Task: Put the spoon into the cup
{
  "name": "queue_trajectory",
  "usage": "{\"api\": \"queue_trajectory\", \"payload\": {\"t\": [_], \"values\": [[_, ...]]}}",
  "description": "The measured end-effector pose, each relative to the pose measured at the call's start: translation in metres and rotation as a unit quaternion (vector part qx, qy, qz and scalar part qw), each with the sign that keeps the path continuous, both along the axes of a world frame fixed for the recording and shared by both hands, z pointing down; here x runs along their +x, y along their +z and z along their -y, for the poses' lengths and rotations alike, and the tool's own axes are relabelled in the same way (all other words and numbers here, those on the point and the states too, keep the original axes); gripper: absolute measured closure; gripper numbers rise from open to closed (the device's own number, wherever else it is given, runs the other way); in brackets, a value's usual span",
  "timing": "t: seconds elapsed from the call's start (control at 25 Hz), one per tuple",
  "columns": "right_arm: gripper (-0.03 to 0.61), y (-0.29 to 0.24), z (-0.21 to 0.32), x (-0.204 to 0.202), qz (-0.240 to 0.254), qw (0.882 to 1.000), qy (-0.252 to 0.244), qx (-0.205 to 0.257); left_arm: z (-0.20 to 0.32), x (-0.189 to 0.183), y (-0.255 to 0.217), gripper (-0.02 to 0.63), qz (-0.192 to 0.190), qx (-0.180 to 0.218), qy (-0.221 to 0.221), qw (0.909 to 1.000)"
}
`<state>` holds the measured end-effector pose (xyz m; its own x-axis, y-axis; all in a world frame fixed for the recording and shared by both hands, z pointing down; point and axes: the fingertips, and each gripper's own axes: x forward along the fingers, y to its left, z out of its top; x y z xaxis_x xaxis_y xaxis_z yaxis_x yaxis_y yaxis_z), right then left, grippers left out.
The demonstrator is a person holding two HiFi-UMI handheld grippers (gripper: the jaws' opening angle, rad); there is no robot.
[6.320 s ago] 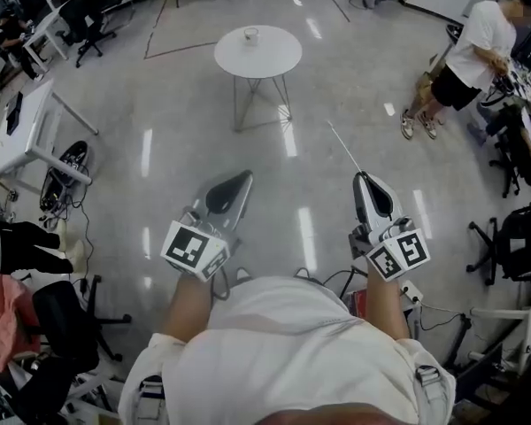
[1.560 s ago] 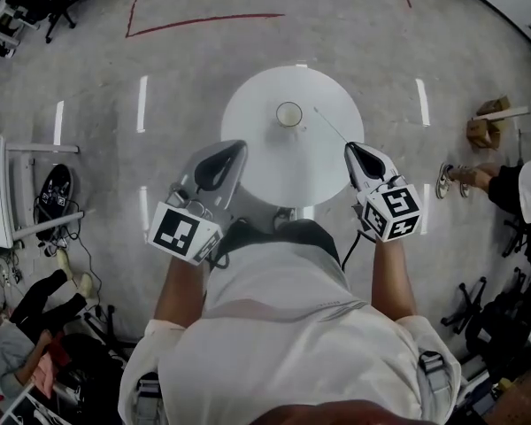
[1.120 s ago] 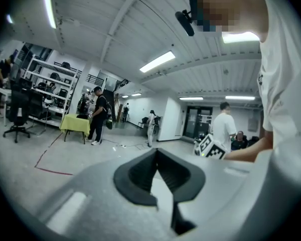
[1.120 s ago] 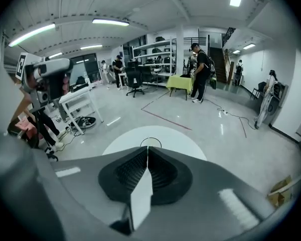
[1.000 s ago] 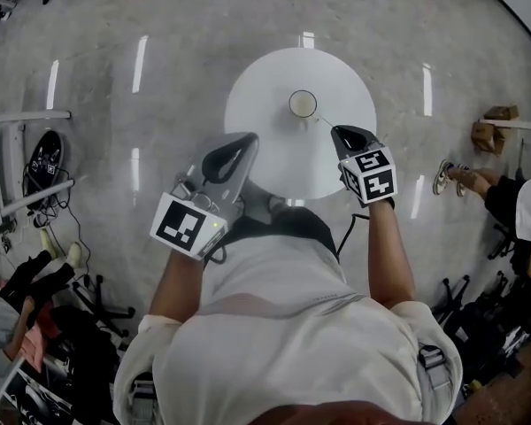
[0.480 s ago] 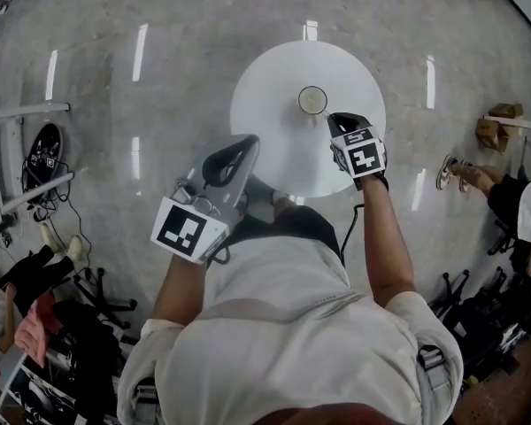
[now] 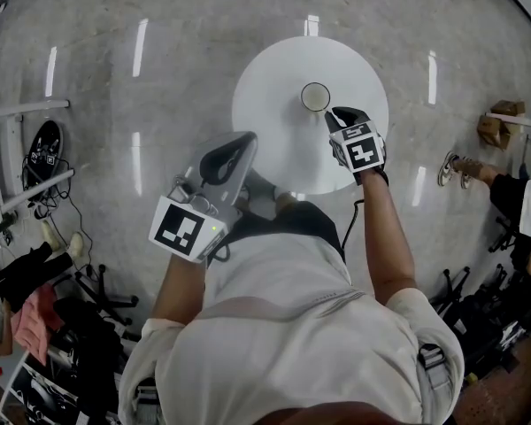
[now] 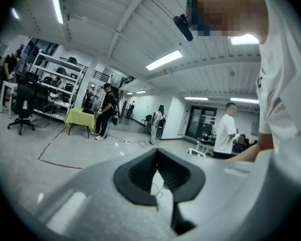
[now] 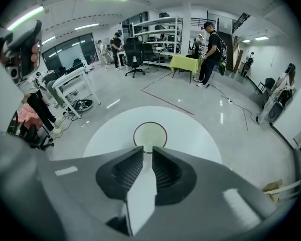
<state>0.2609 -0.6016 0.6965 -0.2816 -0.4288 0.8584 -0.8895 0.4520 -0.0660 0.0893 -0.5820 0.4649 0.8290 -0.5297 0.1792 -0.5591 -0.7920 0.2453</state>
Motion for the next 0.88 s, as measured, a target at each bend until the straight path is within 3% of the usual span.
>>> {"api": "queue_trajectory", "payload": {"t": [0.2, 0.44, 0.88], "values": [[0.547, -0.034, 0.002, 0.001, 0.012, 0.998, 0.029, 0.052, 0.0, -0.002, -0.005, 0.611, -0.004, 0.003, 0.01, 0.9999], [0.572, -0.11, -0.008, -0.003, 0.07, 0.982, 0.091, 0.147, -0.007, -0.004, -0.028, 0.611, -0.012, 0.024, 0.023, 0.9994], [0.574, -0.257, -0.062, -0.009, 0.135, 0.929, 0.152, 0.31, -0.025, 0.023, -0.093, 0.611, -0.029, 0.095, 0.102, 0.9898]]}}
